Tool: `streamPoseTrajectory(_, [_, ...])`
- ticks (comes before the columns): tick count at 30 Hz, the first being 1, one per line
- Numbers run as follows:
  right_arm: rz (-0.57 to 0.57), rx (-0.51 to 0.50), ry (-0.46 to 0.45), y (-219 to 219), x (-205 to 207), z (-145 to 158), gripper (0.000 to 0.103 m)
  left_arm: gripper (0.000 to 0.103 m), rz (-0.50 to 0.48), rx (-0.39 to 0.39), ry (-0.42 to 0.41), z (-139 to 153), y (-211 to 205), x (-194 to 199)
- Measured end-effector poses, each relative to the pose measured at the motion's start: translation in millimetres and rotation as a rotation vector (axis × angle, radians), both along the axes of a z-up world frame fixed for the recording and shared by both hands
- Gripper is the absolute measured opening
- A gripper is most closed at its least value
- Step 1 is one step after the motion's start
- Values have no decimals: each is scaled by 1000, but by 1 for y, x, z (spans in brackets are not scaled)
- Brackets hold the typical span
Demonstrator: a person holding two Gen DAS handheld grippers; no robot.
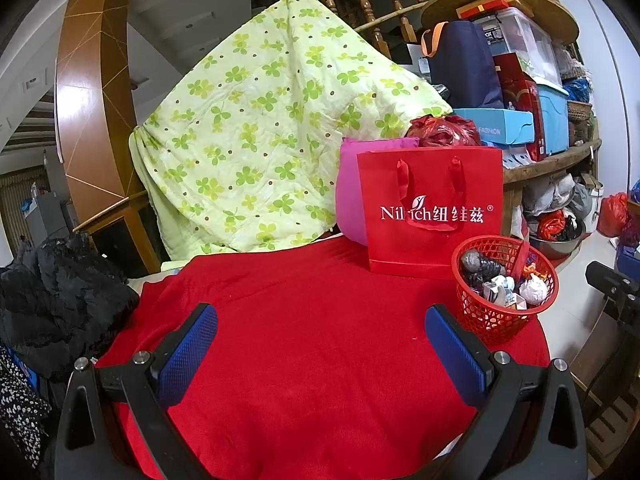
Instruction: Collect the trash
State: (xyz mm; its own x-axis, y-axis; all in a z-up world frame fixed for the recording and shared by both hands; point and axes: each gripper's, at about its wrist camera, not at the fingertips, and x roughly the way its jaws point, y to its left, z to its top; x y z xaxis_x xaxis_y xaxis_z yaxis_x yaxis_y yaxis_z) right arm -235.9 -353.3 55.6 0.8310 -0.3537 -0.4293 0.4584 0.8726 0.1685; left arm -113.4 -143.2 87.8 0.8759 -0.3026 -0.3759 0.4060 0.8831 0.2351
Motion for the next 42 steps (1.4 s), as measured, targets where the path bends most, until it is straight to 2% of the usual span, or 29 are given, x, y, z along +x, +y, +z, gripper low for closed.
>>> streamPoseTrajectory(42, [1,-6,1,-3,0,5,80,103,-21,0,20,-8,3,-1])
